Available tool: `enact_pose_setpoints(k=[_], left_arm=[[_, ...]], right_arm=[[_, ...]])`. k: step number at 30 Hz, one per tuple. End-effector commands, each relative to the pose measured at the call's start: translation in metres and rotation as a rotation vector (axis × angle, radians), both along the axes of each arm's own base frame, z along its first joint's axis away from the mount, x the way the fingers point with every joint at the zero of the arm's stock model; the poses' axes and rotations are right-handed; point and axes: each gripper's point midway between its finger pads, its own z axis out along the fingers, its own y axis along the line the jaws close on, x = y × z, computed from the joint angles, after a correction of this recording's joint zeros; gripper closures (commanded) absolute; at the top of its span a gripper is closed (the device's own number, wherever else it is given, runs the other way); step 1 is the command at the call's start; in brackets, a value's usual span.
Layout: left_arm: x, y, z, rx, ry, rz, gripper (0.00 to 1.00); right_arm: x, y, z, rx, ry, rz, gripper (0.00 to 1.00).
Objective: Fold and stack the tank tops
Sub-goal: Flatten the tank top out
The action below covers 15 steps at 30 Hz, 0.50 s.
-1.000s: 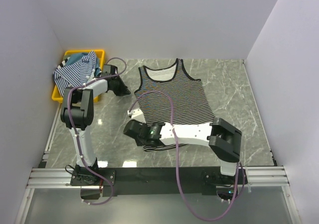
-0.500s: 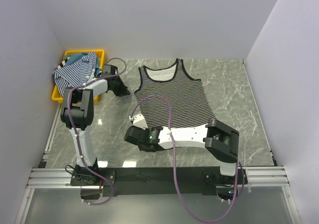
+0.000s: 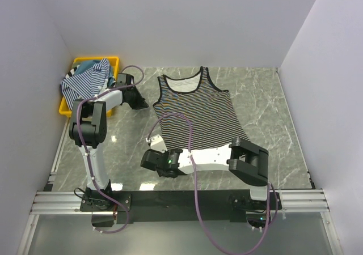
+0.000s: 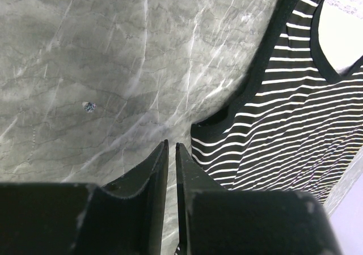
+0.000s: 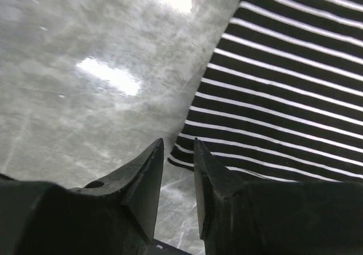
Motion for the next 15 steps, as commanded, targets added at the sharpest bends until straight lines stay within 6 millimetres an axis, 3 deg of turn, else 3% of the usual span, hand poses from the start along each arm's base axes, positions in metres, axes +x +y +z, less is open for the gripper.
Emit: enact_pose_setpoints(k=[1, 9, 10, 11, 15], left_arm=[[0.011, -0.004, 0.011, 0.001, -0.042, -0.012, 0.84], [0.010, -0.004, 0.016, -0.015, -0.053, 0.004, 0.82], [0.007, -0.005, 0.017, -0.026, -0.055, 0.006, 0.80], [0.009, -0.007, 0.020, -0.036, -0.065, 0.014, 0.80], [0.001, -0.013, 0.024, -0.062, -0.090, 0.021, 0.76]], right_arm=[[-0.002, -0.002, -0.011, -0.003, 0.001, -0.017, 0.64], [-0.012, -0.012, -0.023, 0.005, 0.039, -0.013, 0.62], [-0.012, -0.010, -0.022, 0.023, 0.044, -0.011, 0.65], [-0.015, -0.010, -0.022, 0.034, 0.058, -0.005, 0.74], [-0.017, -0.005, -0.010, 0.124, 0.073, 0.014, 0.88]])
